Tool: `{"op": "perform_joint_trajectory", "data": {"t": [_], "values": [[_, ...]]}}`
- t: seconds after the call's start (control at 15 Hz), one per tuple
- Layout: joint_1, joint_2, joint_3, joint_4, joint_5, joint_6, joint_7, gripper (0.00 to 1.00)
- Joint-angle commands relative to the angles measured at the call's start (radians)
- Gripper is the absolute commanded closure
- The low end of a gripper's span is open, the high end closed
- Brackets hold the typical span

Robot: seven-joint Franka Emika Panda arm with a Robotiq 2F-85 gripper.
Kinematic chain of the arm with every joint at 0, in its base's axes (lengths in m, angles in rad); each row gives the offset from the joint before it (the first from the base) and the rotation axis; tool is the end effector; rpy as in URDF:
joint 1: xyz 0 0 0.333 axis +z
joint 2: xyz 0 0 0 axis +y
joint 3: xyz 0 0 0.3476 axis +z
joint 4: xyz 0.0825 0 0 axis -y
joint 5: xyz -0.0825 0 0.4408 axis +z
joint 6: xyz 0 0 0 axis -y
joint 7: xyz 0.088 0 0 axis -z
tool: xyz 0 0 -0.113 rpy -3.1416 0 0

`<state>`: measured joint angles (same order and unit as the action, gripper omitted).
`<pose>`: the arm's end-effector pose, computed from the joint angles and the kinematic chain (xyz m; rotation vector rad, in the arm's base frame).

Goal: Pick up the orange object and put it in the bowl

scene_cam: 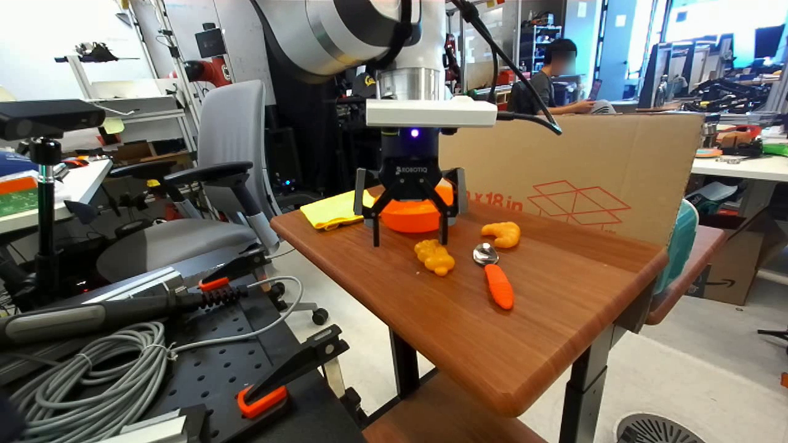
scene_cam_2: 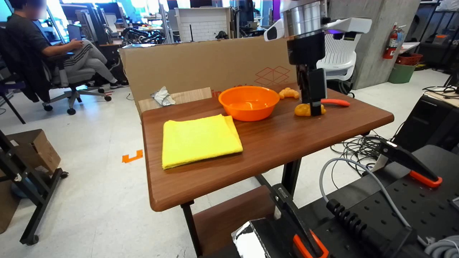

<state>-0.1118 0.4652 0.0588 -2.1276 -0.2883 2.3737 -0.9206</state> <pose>0.5910 -0.0344 0.1449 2.6336 1.6036 -0.4015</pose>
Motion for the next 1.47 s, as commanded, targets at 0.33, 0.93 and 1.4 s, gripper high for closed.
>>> {"op": "perform_joint_trajectory", "data": {"t": [0.33,0.93,1.4], "values": [[0.009,0.068,-0.004,0.092,0.016,-0.027,-0.006,0.0],[0.019,0.102,-0.002,0.131,0.012,-0.025,0.007,0.58],[0.018,0.097,-0.003,0.13,0.014,-0.018,0.011,0.83]]}}
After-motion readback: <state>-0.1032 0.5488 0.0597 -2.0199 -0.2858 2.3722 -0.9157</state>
